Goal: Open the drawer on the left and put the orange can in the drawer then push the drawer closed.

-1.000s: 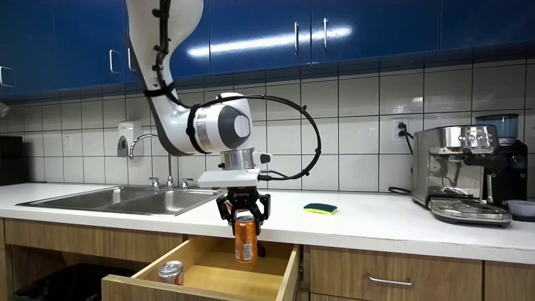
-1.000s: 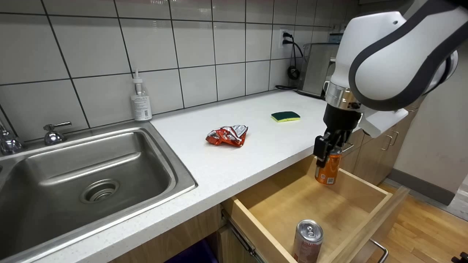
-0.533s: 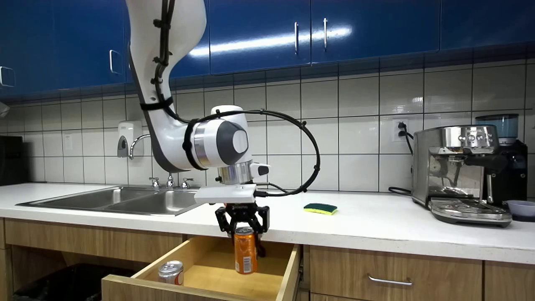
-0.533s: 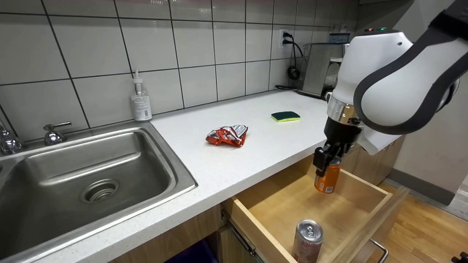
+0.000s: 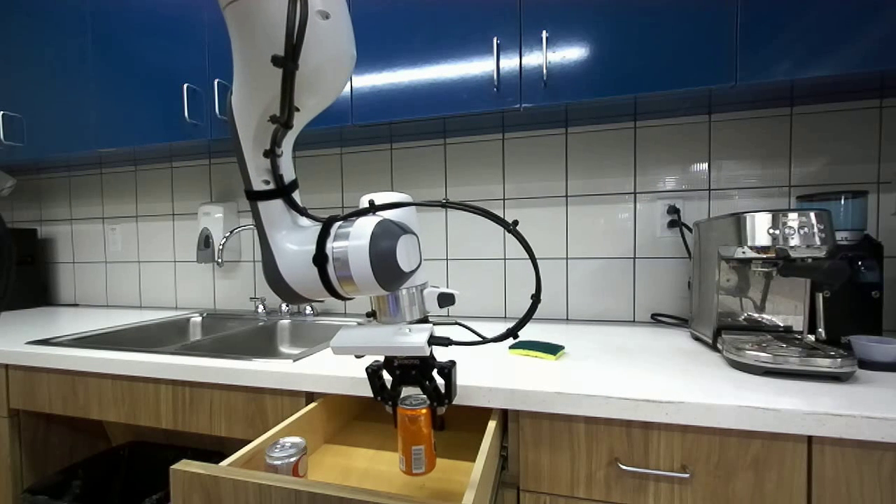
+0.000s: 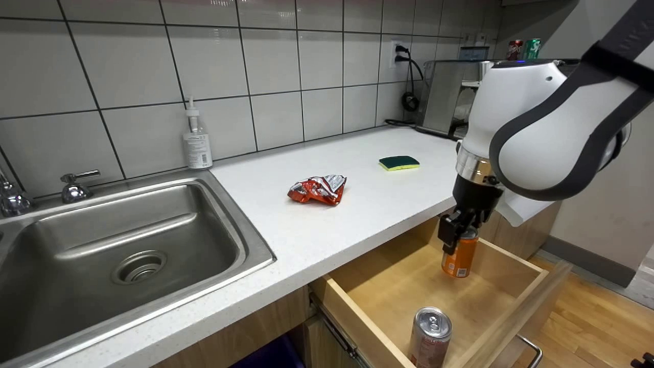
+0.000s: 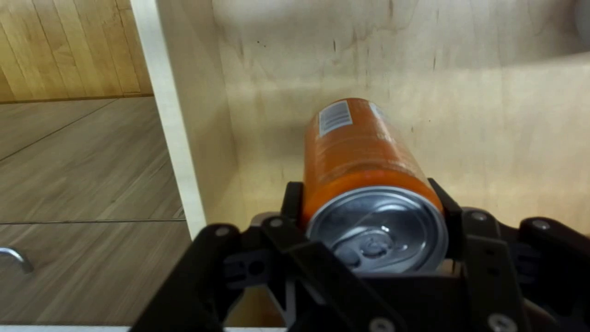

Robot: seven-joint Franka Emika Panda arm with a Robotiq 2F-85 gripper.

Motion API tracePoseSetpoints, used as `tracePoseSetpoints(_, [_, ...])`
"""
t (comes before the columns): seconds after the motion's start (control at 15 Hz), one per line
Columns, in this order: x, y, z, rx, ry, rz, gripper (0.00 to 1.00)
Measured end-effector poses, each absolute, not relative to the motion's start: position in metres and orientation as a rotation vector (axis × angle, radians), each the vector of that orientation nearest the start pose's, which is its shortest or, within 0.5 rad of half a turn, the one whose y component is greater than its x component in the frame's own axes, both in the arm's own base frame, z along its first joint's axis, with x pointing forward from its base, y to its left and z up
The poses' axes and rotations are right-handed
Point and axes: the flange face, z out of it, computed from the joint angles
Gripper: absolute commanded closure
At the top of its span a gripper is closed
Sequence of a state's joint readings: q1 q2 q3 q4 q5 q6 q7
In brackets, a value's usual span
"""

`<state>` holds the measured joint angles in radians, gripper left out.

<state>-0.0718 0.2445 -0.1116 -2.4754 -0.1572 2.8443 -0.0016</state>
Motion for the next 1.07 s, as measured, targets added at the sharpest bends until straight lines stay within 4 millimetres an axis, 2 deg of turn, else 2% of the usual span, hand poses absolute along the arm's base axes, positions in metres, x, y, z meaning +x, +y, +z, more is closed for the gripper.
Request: tracePoseSetpoints(1.07, [0.525, -0.1, 0.167, -3.238, 0.112, -0.156, 0.61])
